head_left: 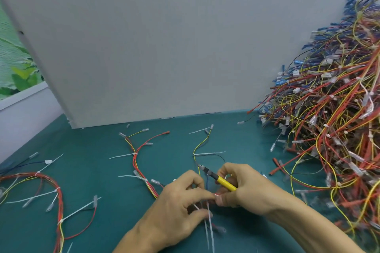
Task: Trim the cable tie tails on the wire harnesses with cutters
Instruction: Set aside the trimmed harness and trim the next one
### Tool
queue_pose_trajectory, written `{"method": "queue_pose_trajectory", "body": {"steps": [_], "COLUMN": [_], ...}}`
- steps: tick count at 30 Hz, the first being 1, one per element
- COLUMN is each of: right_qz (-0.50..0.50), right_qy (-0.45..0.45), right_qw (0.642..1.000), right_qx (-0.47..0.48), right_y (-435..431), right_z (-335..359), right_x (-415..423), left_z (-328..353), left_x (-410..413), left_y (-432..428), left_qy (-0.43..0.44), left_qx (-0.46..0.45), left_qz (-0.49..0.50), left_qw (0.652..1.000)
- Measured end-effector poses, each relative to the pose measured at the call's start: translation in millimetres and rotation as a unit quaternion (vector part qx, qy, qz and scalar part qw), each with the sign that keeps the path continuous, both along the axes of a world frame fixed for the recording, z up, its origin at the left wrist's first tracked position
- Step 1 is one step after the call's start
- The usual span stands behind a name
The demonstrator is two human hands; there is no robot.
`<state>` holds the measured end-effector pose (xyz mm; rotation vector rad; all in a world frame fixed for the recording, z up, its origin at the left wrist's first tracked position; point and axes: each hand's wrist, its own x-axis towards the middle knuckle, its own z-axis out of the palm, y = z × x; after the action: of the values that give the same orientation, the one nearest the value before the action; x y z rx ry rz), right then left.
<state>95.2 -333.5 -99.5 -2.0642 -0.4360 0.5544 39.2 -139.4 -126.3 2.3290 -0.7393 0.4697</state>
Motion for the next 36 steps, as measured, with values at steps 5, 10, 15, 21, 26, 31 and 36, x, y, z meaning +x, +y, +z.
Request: {"method": "queue_pose_trajectory", "body": {"steps": [5, 10, 15, 21, 26, 31, 36], "right_qz": [-0.021, -0.033, 0.018, 0.073, 0.088, 0.101, 0.112], "right_qy": [-0.044, -0.217, -0.353, -0.380, -0.376, -0.354, -0.349], "right_qw": [0.999, 0.969, 0.892, 0.844, 0.834, 0.841, 0.843], "right_qx": [-0.004, -0.113, -0.281, -0.372, -0.394, -0.397, -0.394], "right_y": [2, -12, -30, -31, -26, -23, -21], "right_z": [-1, 7, 13, 7, 3, 4, 6], "right_x": [-5, -5, -13, -22, -25, -24, -23], "left_z": [-7, -6, -4, -2, -1, -1, 0], "left_x": [2, 7, 12, 13, 12, 12, 12], "left_y": [4, 5, 3, 5, 5, 5, 4], "left_qy": [-0.021, 0.085, 0.160, 0.186, 0.195, 0.199, 0.203], "left_qx": [-0.001, -0.050, -0.079, -0.083, -0.096, -0.092, -0.092], "left_qz": [0.024, 0.053, 0.084, 0.081, 0.077, 0.075, 0.078], "left_qw": [0.999, 0.994, 0.980, 0.976, 0.973, 0.973, 0.972]}}
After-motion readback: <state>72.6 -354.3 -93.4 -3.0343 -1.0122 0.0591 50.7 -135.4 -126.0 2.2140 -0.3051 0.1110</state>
